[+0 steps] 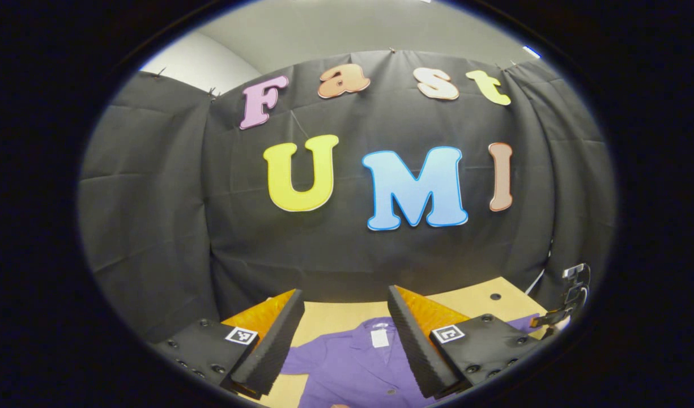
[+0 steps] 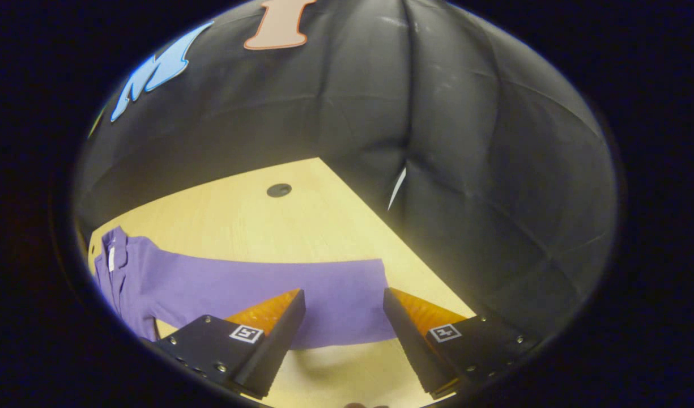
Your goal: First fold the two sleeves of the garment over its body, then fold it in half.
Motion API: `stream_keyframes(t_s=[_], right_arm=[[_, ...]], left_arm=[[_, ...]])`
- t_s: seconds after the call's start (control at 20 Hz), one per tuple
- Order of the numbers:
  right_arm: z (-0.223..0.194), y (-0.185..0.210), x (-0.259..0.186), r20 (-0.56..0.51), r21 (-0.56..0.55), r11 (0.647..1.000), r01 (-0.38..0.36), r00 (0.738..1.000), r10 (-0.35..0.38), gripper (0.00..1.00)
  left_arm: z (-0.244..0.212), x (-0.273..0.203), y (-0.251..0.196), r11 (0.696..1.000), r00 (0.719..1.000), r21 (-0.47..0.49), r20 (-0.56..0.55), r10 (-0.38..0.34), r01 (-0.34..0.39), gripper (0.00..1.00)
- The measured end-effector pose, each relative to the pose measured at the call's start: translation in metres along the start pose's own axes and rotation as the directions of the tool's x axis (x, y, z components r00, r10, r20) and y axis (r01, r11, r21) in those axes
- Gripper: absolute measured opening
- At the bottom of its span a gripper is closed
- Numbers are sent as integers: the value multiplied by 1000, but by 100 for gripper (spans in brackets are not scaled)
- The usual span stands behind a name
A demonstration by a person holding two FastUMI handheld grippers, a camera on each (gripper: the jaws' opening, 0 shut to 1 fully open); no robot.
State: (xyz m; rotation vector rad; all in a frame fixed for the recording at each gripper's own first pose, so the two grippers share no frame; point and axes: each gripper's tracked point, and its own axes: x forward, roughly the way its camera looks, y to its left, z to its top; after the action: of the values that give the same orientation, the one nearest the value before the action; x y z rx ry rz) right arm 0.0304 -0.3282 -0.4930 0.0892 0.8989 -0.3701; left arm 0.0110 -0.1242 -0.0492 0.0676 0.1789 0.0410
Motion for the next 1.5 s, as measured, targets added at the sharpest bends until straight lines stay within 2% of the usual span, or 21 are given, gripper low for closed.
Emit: stream_keyframes(t_s=[0.4, 0.5, 0.7, 0.85, 0.9, 0.95, 1.1, 1.25, 1.3, 1.5], right_arm=[[-41, 6, 30, -140, 25, 1000, 2, 990, 1, 92], [-45, 4, 32, -131, 50, 999, -3, 991, 9, 95], [-45, 6, 31, -119, 53, 998, -18, 993, 24, 95], [-42, 11, 30, -119, 67, 997, -25, 992, 33, 78], [-45, 16, 30, -124, 71, 997, -20, 992, 28, 56], [-43, 18, 31, -128, 79, 997, -20, 991, 30, 56], [-41, 21, 29, -161, 159, 987, 2, 987, 24, 14], [-33, 19, 21, -196, 194, 981, 22, 980, 17, 14], [-33, 21, 26, -202, 208, 978, 18, 979, 26, 2], [-27, 30, 21, -196, 230, 973, 11, 980, 36, 0]], left_arm=[[-8, 2, 5, 999, 999, -16, -22, 32, -32, 94], [-12, 2, 5, 999, 999, -30, -30, 36, -36, 94], [-18, 1, 7, 997, 998, -60, -41, 38, -41, 94], [-16, 0, 14, 997, 998, -61, -36, 49, -51, 94], [-15, -1, 16, 997, 998, -57, -34, 54, -56, 94], [-15, -2, 19, 997, 998, -54, -33, 59, -61, 94], [-16, -5, 25, 996, 997, -62, -34, 69, -71, 94], [-20, -8, 30, 995, 997, -73, -39, 72, -74, 94], [-21, -9, 32, 994, 996, -74, -41, 75, -78, 94], [-23, -15, 45, 993, 995, -72, -39, 87, -90, 94]])
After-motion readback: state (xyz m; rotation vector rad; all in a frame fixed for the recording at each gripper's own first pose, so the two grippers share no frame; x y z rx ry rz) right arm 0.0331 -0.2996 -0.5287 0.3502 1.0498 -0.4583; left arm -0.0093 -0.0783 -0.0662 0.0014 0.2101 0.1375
